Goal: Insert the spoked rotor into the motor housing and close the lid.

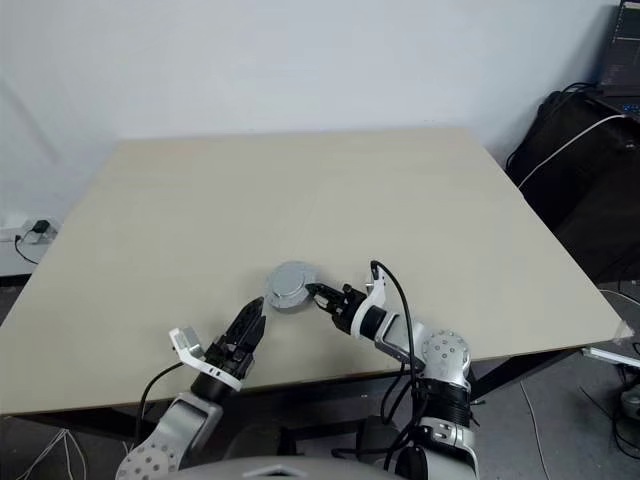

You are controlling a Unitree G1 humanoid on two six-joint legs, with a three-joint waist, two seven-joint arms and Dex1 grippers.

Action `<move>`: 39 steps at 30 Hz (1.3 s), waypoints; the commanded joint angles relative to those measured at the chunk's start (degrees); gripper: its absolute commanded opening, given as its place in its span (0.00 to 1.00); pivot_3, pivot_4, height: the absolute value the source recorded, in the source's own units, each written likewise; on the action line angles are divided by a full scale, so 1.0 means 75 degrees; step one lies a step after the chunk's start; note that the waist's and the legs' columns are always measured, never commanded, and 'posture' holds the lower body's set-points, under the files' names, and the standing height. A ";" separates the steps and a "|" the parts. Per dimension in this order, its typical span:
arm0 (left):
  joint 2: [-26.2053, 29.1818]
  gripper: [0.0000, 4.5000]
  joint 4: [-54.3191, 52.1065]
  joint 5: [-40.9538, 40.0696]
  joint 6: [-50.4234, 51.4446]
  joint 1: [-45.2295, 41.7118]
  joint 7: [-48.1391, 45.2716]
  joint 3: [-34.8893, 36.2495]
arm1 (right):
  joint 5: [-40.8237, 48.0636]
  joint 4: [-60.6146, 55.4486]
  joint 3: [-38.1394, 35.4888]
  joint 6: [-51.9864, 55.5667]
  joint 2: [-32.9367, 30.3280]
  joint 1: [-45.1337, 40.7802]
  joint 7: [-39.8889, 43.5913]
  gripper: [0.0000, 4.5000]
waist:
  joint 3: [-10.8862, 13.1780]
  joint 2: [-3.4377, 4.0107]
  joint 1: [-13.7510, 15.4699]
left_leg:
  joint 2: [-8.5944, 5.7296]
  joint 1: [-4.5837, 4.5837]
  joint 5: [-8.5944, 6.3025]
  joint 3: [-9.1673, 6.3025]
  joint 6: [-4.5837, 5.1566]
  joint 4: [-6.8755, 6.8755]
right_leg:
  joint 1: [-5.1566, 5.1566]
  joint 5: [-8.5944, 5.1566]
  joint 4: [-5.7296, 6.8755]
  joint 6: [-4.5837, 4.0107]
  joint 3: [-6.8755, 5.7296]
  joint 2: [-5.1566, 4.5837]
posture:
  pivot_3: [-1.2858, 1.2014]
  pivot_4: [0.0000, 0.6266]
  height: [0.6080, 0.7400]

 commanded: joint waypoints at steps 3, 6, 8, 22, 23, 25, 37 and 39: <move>-0.0594 1.00 -0.0041 -0.0284 0.0026 -0.0136 -0.0018 -0.0408 | 0.0648 -0.0495 0.0405 0.0325 0.0487 0.0032 0.0113 0.26 | 0.0000 0.0000 -0.0002 | 0.0000 0.0002 0.0000 -0.0001 0.0000 0.0006 | -0.0002 0.0001 0.0001 0.0000 0.0000 0.0000 | 0.52 0.00 1.00; -0.0585 1.00 -0.0028 -0.0338 -0.0017 -0.0140 0.0003 -0.0460 | 0.0745 -0.0521 0.0547 0.0565 0.0412 0.0073 0.0113 0.26 | -0.0001 0.0000 -0.0001 | -0.0001 0.0004 0.0000 0.0000 0.0000 0.0006 | -0.0001 0.0001 0.0001 0.0000 0.0001 -0.0001 | 0.52 0.00 1.00; -0.0593 1.00 -0.0037 -0.0350 -0.0053 -0.0141 0.0005 -0.0488 | 0.0817 -0.0552 0.0622 0.0765 0.0353 0.0114 0.0107 0.26 | -0.0001 -0.0001 0.0000 | -0.0001 0.0003 0.0000 0.0000 0.0000 0.0006 | 0.0000 0.0001 0.0001 -0.0001 0.0002 0.0000 | 0.52 0.00 1.00; -0.0694 0.57 -0.0173 -0.0504 -0.0355 -0.0037 0.0105 -0.0586 | 0.1107 -0.0576 0.0676 0.0879 0.0160 0.0165 -0.0143 0.26 | -0.0003 -0.0004 0.0001 | -0.0001 0.0009 0.0000 -0.0001 0.0000 0.0017 | 0.0002 0.0004 0.0003 0.0001 0.0003 0.0000 | 0.52 0.00 1.00; -0.0683 0.53 -0.0182 -0.0527 -0.0385 -0.0038 0.0126 -0.0601 | 0.1105 -0.0578 0.0704 0.0889 0.0135 0.0164 -0.0148 0.26 | -0.0004 -0.0003 0.0003 | -0.0001 0.0006 0.0000 0.0000 0.0000 0.0017 | 0.0003 0.0005 0.0003 0.0000 0.0004 0.0000 | 0.52 0.00 1.00; -0.0649 0.52 -0.0199 -0.0570 -0.0462 -0.0035 0.0167 -0.0644 | 0.0981 -0.0707 0.0887 0.0899 0.0022 0.0187 -0.0052 0.26 | -0.0006 -0.0005 0.0002 | -0.0002 0.0007 0.0000 0.0001 0.0000 0.0018 | 0.0012 0.0005 0.0004 0.0001 0.0005 0.0001 | 0.52 0.00 1.00; -0.0605 0.49 -0.0495 -0.0563 -0.0939 -0.0083 0.0690 -0.0764 | 0.0475 -0.1243 0.1425 0.0480 -0.0541 0.0314 0.0647 0.56 | -0.0010 -0.0009 0.0006 | -0.0001 0.0016 0.0000 0.0003 0.0000 0.0031 | 0.0016 0.0009 0.0010 0.0002 0.0012 0.0004 | 0.52 0.00 1.00; -0.0625 0.48 -0.0592 -0.0629 -0.1046 -0.0122 0.0868 -0.0743 | 0.0480 -0.1304 0.1426 0.0491 -0.0654 0.0359 0.0659 0.71 | -0.0010 -0.0009 0.0007 | -0.0001 0.0016 0.0000 0.0003 0.0000 0.0031 | 0.0021 0.0010 0.0012 0.0000 0.0013 0.0006 | 0.52 0.00 1.00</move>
